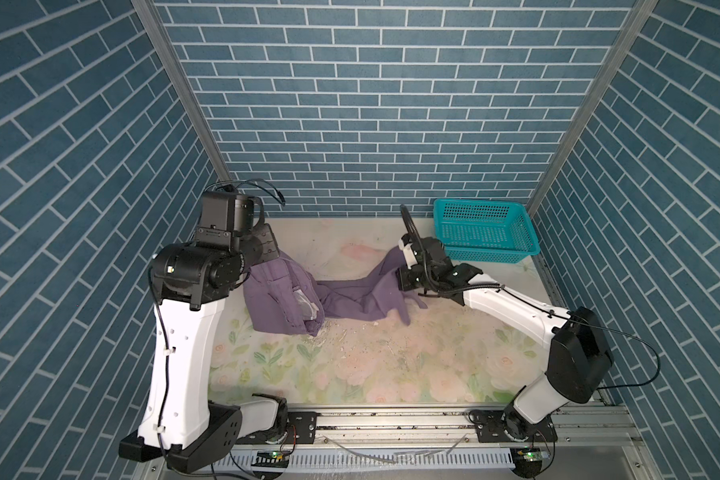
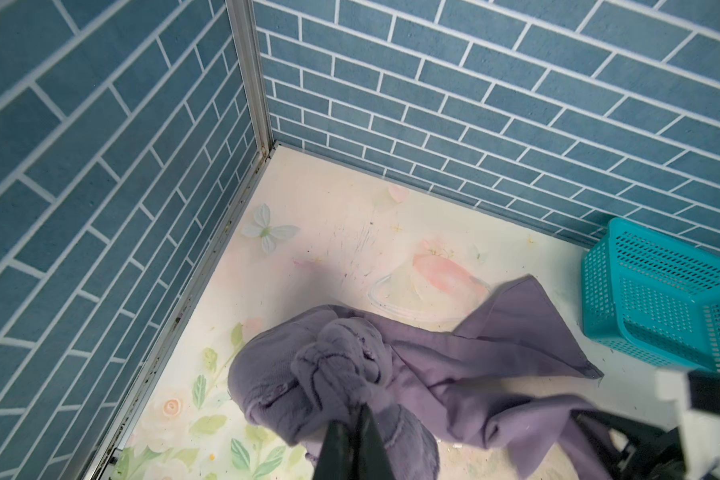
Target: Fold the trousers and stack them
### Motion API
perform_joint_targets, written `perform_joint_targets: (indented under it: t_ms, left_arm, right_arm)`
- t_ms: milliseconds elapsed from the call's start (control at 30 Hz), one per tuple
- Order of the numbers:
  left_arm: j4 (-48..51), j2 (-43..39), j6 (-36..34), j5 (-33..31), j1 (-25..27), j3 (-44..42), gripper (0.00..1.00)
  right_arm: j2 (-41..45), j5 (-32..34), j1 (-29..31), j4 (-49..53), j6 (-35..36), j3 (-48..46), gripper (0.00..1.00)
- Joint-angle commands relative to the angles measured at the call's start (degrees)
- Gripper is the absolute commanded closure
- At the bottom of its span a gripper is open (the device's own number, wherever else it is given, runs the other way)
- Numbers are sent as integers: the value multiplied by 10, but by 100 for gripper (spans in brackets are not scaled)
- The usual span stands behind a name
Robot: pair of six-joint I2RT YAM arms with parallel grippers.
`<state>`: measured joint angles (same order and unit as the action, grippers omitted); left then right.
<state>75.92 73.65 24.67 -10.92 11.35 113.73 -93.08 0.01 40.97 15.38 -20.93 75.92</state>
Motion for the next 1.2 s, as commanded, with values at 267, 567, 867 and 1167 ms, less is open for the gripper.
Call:
perform_joint_targets:
  t_ms: [267,567,867,1167]
  left_arm:
    - [-42,-22,-9,50,-5,-34,100]
    - [-55,-33,-21,75,-5,-59,100]
    - [-86,-33,-28,109,-5,-80,100]
    - [-130,-34,-35,224,-4,-160,100]
  right_arm:
    - [-254,32,-82,27,25,259,100]
    - [-297,28,-82,20,4,178,100]
    - [-147,77,-82,-35,-57,-108,100]
    - [111,164,-134,33,-155,-368,100]
